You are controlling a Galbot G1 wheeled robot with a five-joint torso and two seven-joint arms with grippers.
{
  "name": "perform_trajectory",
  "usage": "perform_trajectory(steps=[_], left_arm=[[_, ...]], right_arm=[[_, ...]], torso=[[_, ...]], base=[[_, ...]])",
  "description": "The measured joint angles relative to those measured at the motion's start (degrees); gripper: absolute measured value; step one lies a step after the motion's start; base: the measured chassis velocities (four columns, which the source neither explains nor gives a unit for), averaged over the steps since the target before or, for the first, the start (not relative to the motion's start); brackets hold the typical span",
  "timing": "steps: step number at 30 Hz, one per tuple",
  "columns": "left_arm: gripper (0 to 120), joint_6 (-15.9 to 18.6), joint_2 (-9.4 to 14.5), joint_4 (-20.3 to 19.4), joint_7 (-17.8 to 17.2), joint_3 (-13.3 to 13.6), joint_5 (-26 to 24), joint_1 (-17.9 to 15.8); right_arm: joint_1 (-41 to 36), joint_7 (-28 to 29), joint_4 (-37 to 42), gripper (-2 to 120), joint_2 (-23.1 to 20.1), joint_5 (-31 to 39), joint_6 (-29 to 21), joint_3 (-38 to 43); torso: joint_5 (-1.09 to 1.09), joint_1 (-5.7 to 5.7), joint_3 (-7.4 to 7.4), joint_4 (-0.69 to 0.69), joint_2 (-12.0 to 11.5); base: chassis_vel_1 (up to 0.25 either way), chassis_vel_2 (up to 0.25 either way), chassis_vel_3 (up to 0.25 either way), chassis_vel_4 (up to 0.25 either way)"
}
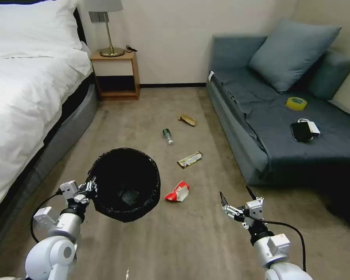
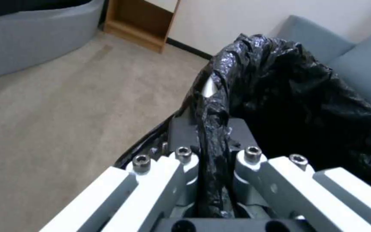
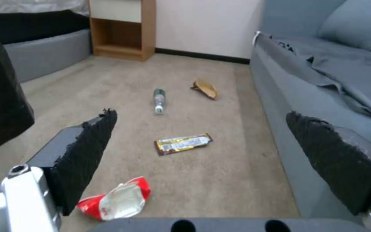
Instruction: Pick up the trash bin, then pick up the garbage on the floor and place it into the trash bin.
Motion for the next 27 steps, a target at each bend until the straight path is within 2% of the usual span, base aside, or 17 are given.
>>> perform_trajectory(steps=[9, 27], left_arm=[[5, 0.0, 0.3, 0.4, -0.4, -0.8, -0.4, -0.4], [5, -0.1, 0.4, 0.7, -0.4, -0.8, -0.6, -0.5]], right_arm=[[0.2, -0.1, -0.5, 100, 0.5, -0.5, 0.0, -1.0], [0.9, -0.1, -1.6, 100, 1.2, -1.5, -0.3, -2.2]], torso=[[0.00, 0.00, 0.00, 0.01, 0.0], [0.01, 0.00, 0.00, 0.00, 0.0]], base=[[-0.136, 0.135, 0.140, -0.133], [-0.120, 0.117, 0.118, -0.118]])
